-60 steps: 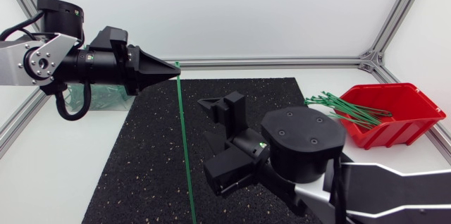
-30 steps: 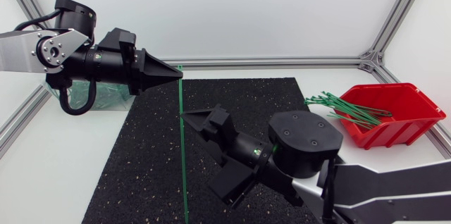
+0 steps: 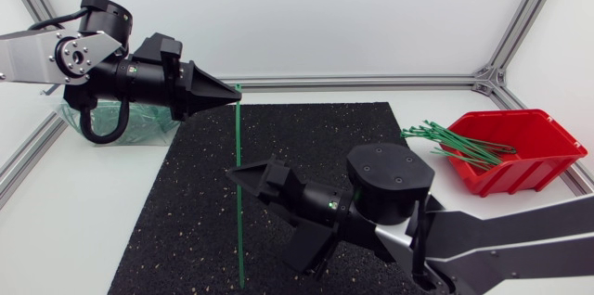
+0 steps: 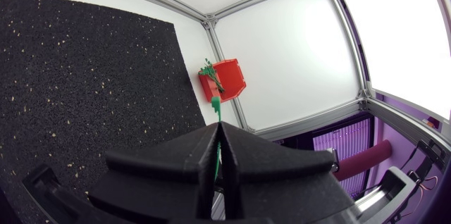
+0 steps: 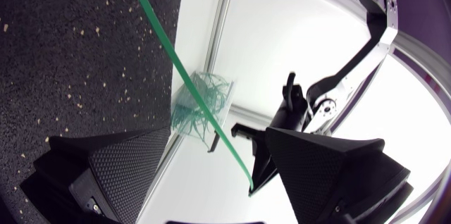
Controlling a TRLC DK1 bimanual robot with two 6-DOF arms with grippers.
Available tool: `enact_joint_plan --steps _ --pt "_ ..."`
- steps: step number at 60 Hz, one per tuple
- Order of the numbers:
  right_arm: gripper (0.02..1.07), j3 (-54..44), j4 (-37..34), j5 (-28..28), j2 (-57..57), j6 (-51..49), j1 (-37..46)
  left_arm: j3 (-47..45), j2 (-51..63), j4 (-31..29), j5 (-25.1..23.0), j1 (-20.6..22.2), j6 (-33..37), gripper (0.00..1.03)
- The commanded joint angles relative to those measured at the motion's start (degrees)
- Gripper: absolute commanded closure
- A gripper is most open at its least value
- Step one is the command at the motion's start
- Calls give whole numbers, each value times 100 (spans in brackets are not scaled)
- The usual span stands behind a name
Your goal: Take a green cable tie from the red box, thread the tail through the head to close it, then place it in the transparent bin on the left.
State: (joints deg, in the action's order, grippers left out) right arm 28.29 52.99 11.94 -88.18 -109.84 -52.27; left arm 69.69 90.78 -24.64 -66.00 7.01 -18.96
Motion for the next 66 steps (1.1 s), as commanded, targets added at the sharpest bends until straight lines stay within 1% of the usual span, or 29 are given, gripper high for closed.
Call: enact_joint_plan --steps 1,5,8,15,21,30,39,47,48,54,58,60,61,62,66 --pt "12 -149 124 379 -155 -362 50 264 194 -172 -80 -50 182 100" --pt "16 -219 115 572 -182 -415 59 423 264 -339 -80 -85 261 100" --pt "16 -298 115 941 -173 -459 112 563 361 -506 -80 -112 305 100" --pt "16 -307 106 1310 -173 -477 173 800 519 -858 -89 -191 472 100" --pt "16 -333 97 1521 -208 -459 147 959 598 -1183 -80 -261 701 100" --pt "16 -316 396 1592 -577 -424 42 1099 722 -1376 -89 -287 833 100" --pt "17 -272 475 1583 -894 -406 -38 1143 862 -1420 -89 -261 894 100" --pt "24 -193 475 1592 -1026 -424 -125 1178 915 -1491 -89 -279 973 100" --pt "27 -158 484 1592 -1052 -433 -143 1178 915 -1491 -89 -279 973 100" --pt "28 -34 484 1583 -1113 -433 -187 1187 932 -1491 -89 -287 982 100" --pt "31 36 484 1583 -1175 -442 -187 1187 941 -1491 -89 -279 982 100" --pt "38 62 484 1583 -1201 -459 -187 1196 968 -1499 -89 -279 982 100" --pt "39 62 484 1583 -1201 -459 -187 1205 968 -1499 -89 -279 982 100" --pt "44 80 484 1583 -1210 -459 -196 1205 968 -1499 -89 -279 991 100" --pt "51 80 484 1583 -1228 -468 -196 1205 976 -1526 -89 -252 1000 100"
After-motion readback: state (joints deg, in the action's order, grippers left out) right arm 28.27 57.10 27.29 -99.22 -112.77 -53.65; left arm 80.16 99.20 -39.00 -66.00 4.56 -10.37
